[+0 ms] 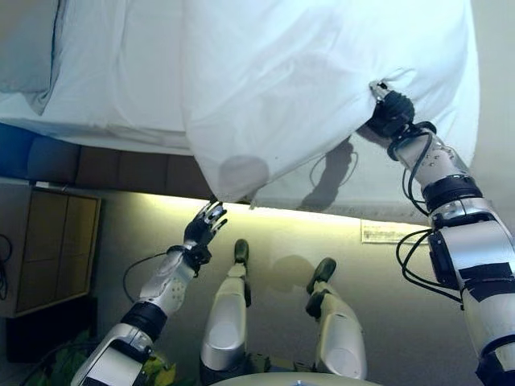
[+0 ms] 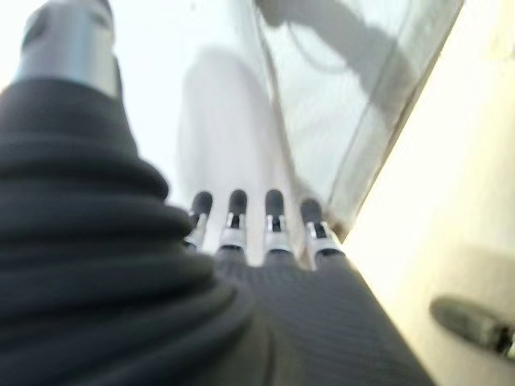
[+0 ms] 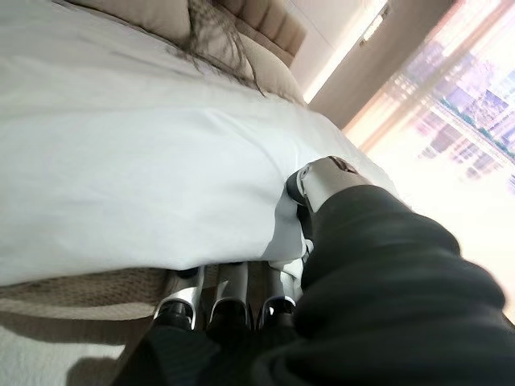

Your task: Make the bed neatly

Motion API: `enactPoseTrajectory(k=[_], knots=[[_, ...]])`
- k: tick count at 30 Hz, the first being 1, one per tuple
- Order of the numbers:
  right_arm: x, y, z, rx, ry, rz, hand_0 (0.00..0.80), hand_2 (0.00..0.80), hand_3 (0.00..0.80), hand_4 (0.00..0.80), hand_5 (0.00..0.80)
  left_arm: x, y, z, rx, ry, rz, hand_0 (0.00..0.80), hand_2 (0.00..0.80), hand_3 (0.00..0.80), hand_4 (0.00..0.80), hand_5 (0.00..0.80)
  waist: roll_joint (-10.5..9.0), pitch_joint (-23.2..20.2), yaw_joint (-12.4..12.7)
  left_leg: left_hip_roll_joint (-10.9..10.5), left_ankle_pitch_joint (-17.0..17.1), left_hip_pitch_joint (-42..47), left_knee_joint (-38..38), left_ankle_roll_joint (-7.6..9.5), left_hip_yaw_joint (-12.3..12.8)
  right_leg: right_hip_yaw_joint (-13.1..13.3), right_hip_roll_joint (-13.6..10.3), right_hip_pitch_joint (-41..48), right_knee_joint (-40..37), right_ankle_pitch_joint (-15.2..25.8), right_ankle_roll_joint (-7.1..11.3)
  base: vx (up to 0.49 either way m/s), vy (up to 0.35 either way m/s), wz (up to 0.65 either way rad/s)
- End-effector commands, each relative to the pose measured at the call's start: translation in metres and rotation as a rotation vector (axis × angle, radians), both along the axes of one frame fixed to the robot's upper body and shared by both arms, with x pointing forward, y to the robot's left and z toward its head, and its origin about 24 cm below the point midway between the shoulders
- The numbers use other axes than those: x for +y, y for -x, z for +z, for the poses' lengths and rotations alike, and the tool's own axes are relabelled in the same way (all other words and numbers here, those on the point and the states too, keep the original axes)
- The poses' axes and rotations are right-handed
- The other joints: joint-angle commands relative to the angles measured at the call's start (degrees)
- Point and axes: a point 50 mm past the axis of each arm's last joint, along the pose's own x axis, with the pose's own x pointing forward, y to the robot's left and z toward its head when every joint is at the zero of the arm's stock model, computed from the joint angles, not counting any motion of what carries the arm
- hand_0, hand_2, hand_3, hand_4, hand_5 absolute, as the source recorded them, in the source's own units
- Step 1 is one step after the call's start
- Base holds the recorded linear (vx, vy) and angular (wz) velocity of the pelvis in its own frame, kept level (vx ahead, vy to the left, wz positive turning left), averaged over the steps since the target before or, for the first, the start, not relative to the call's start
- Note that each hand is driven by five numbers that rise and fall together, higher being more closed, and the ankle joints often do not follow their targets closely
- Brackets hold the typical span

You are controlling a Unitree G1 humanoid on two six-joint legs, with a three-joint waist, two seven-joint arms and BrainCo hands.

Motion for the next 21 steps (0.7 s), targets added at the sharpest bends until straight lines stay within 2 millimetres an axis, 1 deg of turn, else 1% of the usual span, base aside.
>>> enactPoseTrajectory(k=[1,3,6,8,11,14,16,18,21], knots=[[0.035,-0.001,0.033,-0.172,-0.050,0.148,0.800,0.800,0.800,0.800,0.800,-0.031,0.016,-0.026,0.171,0.050,-0.143,0.000,0.000,0.000,0.000,0.000,-2.59,-5.5,0.0,3.8,-2.7,-1.0,2.0,-1.40,-0.5,1.1,-3.9,1.4,2.5,-4.3,4.35,0.035,0.024,-0.02],[0.044,-0.001,0.034,-0.176,-0.052,0.173,0.800,0.800,0.800,0.800,0.800,-0.043,0.017,-0.028,0.238,0.102,-0.187,0.000,0.000,0.000,0.000,0.000,-2.71,-5.6,-0.4,3.9,-2.9,-0.9,2.3,-1.42,-0.4,1.3,-3.9,1.5,2.5,-4.3,4.46,0.020,0.022,-0.04],[0.060,-0.001,0.039,-0.206,-0.073,0.212,0.800,0.800,0.800,0.800,0.800,-0.065,0.019,-0.028,0.346,0.313,-0.230,0.000,0.000,0.000,0.000,0.000,-3.25,-5.4,-1.2,4.1,-3.1,-1.3,2.7,-1.49,-0.3,1.9,-3.9,1.0,2.7,-4.2,4.70,0.000,0.000,0.00],[0.071,-0.001,0.043,-0.230,-0.093,0.237,0.800,0.800,0.800,0.800,0.800,-0.074,0.014,-0.023,0.377,0.435,-0.207,0.000,0.000,0.000,0.000,0.000,-3.80,-5.0,-1.6,4.4,-3.2,-2.0,3.1,-1.56,-0.2,2.3,-3.8,0.2,3.1,-4.2,4.80,-0.016,-0.020,-0.01],[0.087,0.001,0.049,-0.267,-0.128,0.283,0.800,0.800,0.800,0.800,0.800,-0.087,0.005,-0.011,0.413,0.632,-0.171,0.000,0.000,0.000,0.000,0.000,-5.24,-4.3,-2.1,4.8,-3.4,-2.9,3.3,-1.73,-0.2,2.7,-3.2,-0.9,3.3,-4.1,4.84,-0.040,-0.092,-0.04],[0.103,0.005,0.053,-0.298,-0.168,0.332,0.800,0.800,0.800,0.800,0.800,-0.093,-0.002,-0.002,0.421,0.823,-0.116,0.000,0.000,0.000,0.000,0.000,-7.00,-3.9,-2.4,5.4,-3.5,-3.4,3.5,-1.97,-0.3,2.8,-2.4,-1.4,3.4,-4.2,4.77,0.003,-0.127,-0.09],[0.111,0.008,0.054,-0.305,-0.189,0.352,0.800,0.800,0.800,0.800,0.800,-0.095,-0.007,0.003,0.406,0.909,-0.086,0.000,0.000,0.000,0.000,0.000,-8.06,-3.8,-2.6,5.7,-3.6,-3.6,3.6,-2.15,-0.3,2.8,-2.0,-1.4,3.3,-4.2,4.71,0.030,-0.129,-0.08],[0.117,0.011,0.050,-0.309,-0.212,0.369,0.800,0.800,0.800,0.800,0.800,-0.095,-0.012,0.009,0.379,1.002,-0.047,0.000,0.000,0.000,0.000,0.000,-9.21,-3.7,-2.7,6.0,-3.7,-3.8,3.8,-2.28,-0.3,2.9,-1.5,-1.3,3.1,-4.2,4.62,0.043,-0.135,-0.06],[0.121,0.016,0.042,-0.302,-0.238,0.385,0.800,0.800,0.800,0.800,0.800,-0.092,-0.020,0.019,0.315,1.092,0.000,0.000,0.000,0.000,0.000,0.000,-10.63,-3.8,-3.0,6.5,-3.9,-3.9,4.1,-2.46,-0.4,2.9,-0.7,-1.0,2.9,-4.3,4.44,0.046,-0.110,-0.05]])
